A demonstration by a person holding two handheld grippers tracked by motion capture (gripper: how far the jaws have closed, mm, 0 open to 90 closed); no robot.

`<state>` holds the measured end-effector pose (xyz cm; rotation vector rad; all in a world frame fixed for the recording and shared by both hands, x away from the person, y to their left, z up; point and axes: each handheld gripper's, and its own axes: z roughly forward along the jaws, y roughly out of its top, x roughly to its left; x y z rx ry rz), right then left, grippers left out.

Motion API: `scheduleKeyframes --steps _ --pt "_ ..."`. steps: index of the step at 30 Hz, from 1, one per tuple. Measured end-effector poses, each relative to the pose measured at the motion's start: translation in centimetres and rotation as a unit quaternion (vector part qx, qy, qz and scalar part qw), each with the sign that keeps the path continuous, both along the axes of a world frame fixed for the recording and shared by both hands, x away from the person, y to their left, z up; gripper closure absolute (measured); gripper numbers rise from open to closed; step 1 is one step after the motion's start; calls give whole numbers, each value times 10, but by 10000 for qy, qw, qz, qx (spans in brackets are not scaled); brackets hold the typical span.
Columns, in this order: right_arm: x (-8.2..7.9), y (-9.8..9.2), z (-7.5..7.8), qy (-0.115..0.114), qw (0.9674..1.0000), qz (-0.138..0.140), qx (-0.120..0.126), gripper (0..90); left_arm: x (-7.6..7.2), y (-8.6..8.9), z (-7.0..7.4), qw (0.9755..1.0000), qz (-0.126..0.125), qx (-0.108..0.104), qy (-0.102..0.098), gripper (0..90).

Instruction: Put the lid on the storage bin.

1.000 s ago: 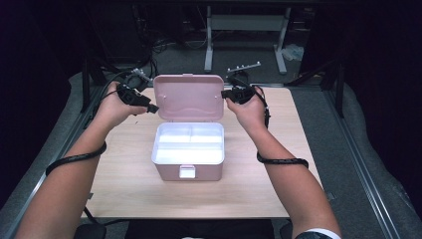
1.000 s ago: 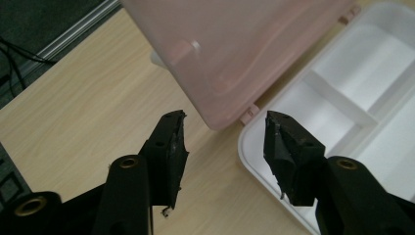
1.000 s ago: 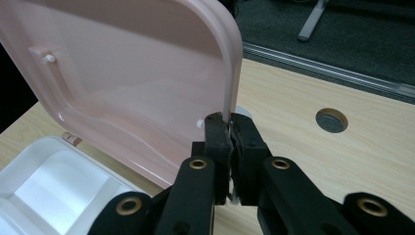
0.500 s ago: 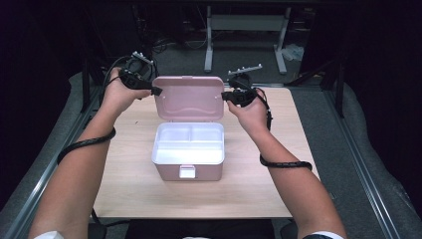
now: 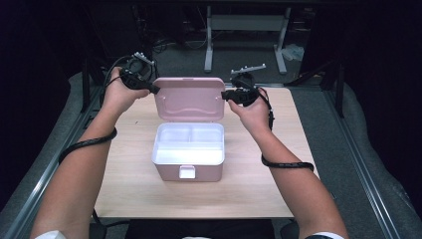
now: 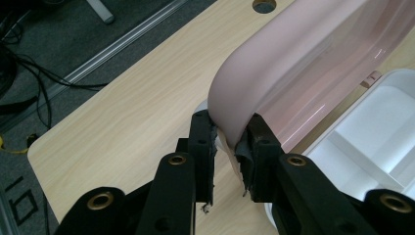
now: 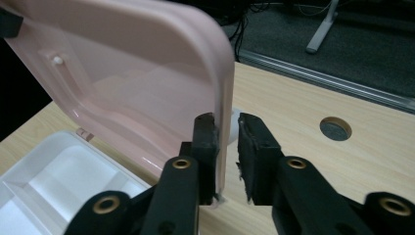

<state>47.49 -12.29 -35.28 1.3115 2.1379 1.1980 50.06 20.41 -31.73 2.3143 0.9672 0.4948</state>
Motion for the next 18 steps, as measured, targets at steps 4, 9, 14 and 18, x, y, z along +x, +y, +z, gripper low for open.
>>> scheduleKeyframes --steps 4,9,14,18 --pt "1 -2 7 43 9999 112 86 724 -6 1 2 9999 -106 52 -13 751" --pt "-9 1 11 -97 9995 300 75 731 -16 3 2 9996 -250 67 -118 735" --pt "-22 -3 10 -87 9989 453 50 731 -30 4 4 9991 -383 51 -173 693" --pt "-32 -4 9 -96 9985 541 88 727 -41 8 3 9987 -470 -91 -174 671"
